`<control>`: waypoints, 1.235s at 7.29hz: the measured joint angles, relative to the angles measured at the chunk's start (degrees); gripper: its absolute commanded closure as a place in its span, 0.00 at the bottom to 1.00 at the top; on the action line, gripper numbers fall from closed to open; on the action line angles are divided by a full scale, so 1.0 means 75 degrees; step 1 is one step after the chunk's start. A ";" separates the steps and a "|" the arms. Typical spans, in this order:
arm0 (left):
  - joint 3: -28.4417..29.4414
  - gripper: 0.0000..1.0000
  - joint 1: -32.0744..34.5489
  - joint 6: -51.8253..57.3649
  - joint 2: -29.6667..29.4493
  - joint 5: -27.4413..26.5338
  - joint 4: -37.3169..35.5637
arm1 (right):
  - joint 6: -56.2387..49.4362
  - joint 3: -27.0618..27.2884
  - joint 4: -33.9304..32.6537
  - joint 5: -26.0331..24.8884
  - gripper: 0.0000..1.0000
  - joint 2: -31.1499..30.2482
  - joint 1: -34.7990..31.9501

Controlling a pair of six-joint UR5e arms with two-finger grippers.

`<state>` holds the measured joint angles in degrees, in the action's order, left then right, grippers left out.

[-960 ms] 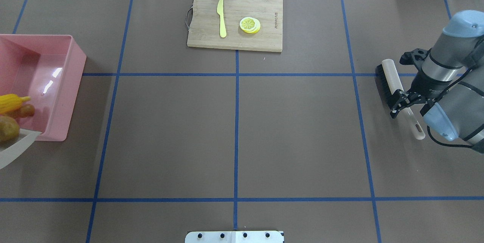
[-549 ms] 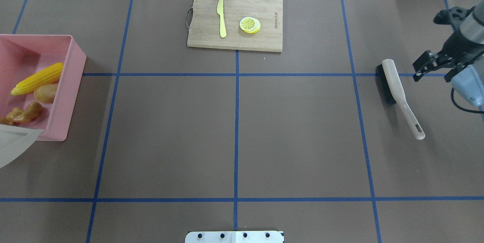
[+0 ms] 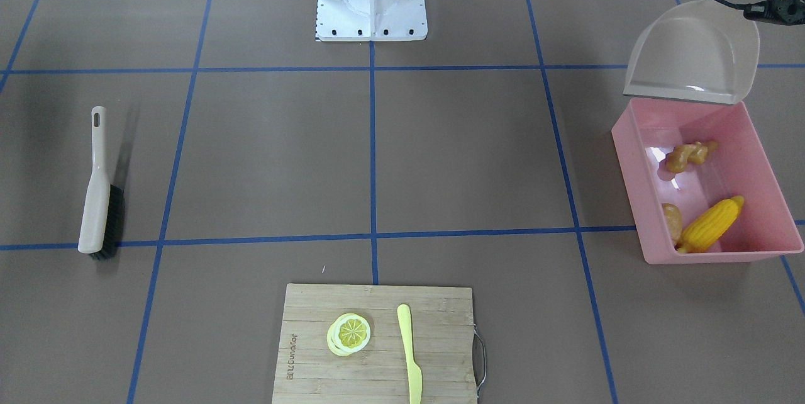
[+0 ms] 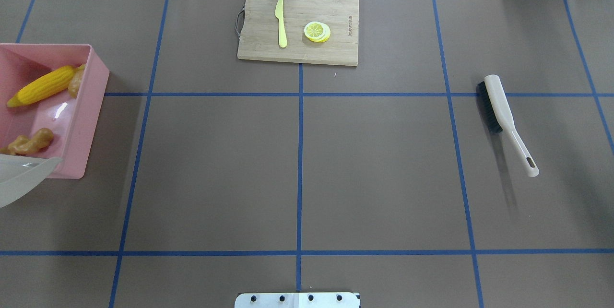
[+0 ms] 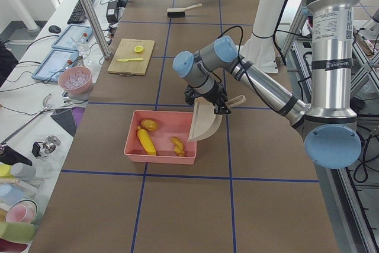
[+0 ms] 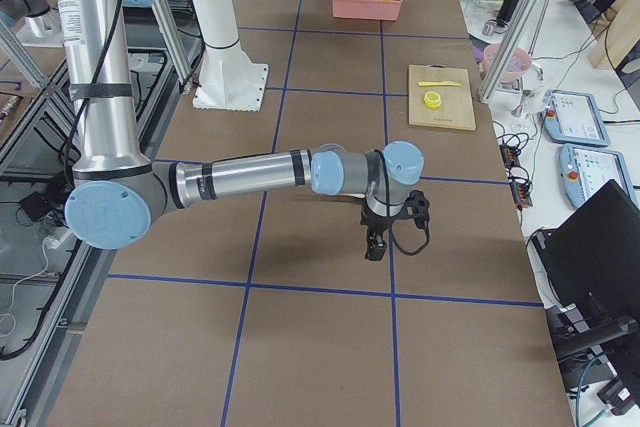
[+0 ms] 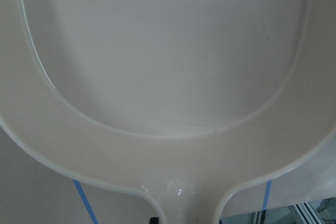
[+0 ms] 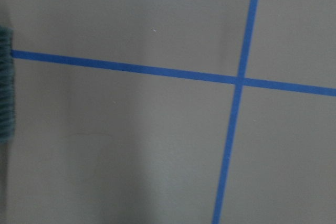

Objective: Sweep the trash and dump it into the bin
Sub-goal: 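Tilt the dustpan into the pink bin while the right gripper sets the brush down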

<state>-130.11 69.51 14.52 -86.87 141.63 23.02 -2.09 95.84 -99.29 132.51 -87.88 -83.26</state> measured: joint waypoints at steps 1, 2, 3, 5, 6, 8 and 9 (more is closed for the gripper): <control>-0.0006 1.00 0.0001 0.0041 -0.0087 -0.0038 -0.0255 | -0.0265 0.0096 0.0037 -0.0064 0.00 -0.0471 -0.0336; -0.0011 1.00 0.0005 0.0117 -0.0126 -0.0114 -0.0368 | -0.0371 0.0208 0.0124 -0.0239 0.00 -0.0845 -0.0492; -0.0011 1.00 0.0009 0.0195 -0.0141 -0.0183 -0.0379 | -0.0416 0.0253 0.0248 -0.0498 0.00 -0.1006 -0.0553; 0.0030 1.00 0.0185 0.0241 -0.0147 -0.0228 0.0128 | -0.0441 0.0226 0.0441 -0.0791 0.00 -0.1086 -0.0575; 0.0088 1.00 0.0421 0.0243 -0.0148 -0.0280 0.0761 | -0.0439 0.0205 0.0472 -0.0829 0.00 -0.1079 -0.0574; 0.0235 1.00 0.0898 0.0241 -0.0144 -0.0339 0.2502 | -0.0405 0.0153 0.0490 -0.0850 0.00 -0.1025 -0.0571; 0.0290 1.00 0.1016 0.0230 -0.0125 -0.0293 0.3489 | -0.0395 0.0134 0.0532 -0.0880 0.00 -0.1007 -0.0571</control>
<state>-127.94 77.13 16.25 -87.80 139.43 49.19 -5.06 96.84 -95.30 125.91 -95.43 -87.54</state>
